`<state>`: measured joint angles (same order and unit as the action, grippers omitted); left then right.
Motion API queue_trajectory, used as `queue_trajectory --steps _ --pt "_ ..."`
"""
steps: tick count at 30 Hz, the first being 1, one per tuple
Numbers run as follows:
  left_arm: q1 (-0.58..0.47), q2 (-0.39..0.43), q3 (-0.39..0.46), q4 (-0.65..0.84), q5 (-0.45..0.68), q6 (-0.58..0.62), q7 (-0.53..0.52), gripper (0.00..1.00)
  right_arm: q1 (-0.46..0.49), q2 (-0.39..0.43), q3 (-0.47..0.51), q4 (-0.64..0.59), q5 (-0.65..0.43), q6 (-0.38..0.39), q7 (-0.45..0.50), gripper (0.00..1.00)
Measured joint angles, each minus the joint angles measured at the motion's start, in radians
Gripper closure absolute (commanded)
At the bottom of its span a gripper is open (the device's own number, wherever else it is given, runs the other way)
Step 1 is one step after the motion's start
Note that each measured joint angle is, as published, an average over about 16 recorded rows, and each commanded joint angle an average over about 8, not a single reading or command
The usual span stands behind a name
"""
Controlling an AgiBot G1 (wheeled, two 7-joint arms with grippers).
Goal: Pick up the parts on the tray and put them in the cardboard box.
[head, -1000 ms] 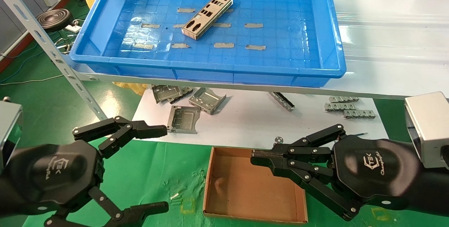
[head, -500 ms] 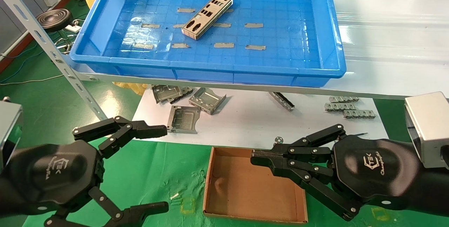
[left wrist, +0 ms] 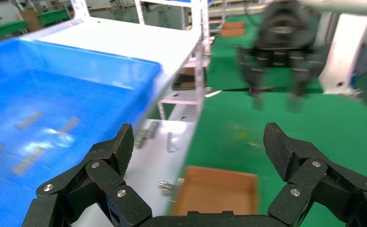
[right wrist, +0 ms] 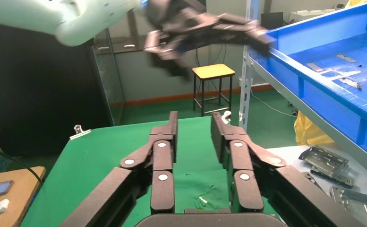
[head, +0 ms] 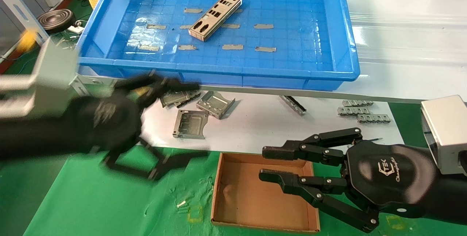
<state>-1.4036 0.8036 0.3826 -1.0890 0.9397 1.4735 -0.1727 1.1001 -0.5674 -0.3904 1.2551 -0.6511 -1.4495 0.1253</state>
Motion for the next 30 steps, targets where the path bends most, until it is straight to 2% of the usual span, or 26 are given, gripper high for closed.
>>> queue_trajectory --steps 8,15,23,30 --pt "-0.29 0.203 0.09 0.339 0.175 -0.038 0.062 0.0 0.0 0.0 0.0 0.0 0.0 0.0 0.0 0.0" --pt "-0.472 0.369 0.141 0.65 0.293 -0.187 0.127 0.0 0.0 0.0 0.0 0.0 0.0 0.0 0.0 0.0" --pt "-0.579 0.496 0.173 0.891 0.368 -0.389 0.162 0.0 0.0 0.0 0.0 0.0 0.0 0.0 0.0 0.0" --pt "-0.608 0.541 0.198 0.975 0.403 -0.473 0.154 0.0 0.0 0.0 0.0 0.0 0.0 0.0 0.0 0.0"
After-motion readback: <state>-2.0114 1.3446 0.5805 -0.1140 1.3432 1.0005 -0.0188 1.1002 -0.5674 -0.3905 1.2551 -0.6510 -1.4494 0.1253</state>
